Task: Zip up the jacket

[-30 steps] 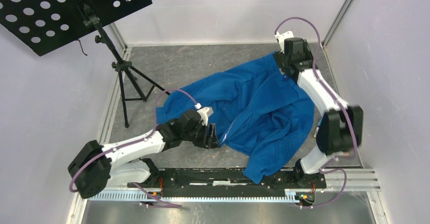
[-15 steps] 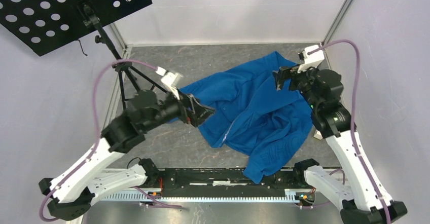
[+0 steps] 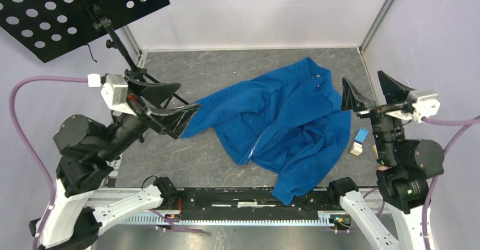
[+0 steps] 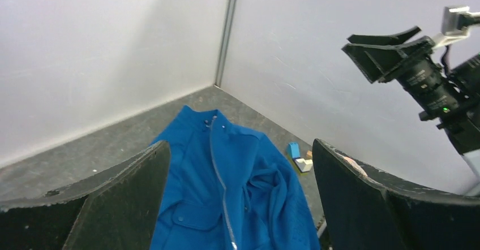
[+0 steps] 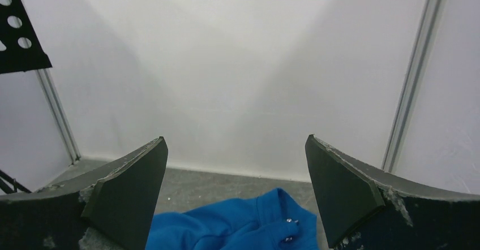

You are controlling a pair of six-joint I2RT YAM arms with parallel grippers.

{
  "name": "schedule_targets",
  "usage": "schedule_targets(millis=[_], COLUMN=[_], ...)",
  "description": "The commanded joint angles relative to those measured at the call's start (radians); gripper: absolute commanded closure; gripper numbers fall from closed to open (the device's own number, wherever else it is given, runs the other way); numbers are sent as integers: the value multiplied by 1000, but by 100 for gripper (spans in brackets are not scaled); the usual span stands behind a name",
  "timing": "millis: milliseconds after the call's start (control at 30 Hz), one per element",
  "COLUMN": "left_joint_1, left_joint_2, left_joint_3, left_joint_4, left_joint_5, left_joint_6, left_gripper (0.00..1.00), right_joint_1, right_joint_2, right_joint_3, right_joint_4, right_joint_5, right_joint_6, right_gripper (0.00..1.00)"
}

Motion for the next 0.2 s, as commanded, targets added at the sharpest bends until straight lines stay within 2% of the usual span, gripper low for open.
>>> schedule_targets(millis=[0, 167], left_joint_1=[-3, -4], left_joint_2=[-29, -38], left_joint_3=[25, 28], left_joint_4=[-5, -20], left_joint_5=[-67, -87], left_joint_6=[117, 127], left_gripper=[0, 0], right_joint_1=[-1, -1], right_joint_2=[-64, -90], right_joint_3=[-60, -95], right_joint_4=[100, 120], right_joint_5=[33, 79], right_joint_6=[-32, -29], right_gripper=[2, 2])
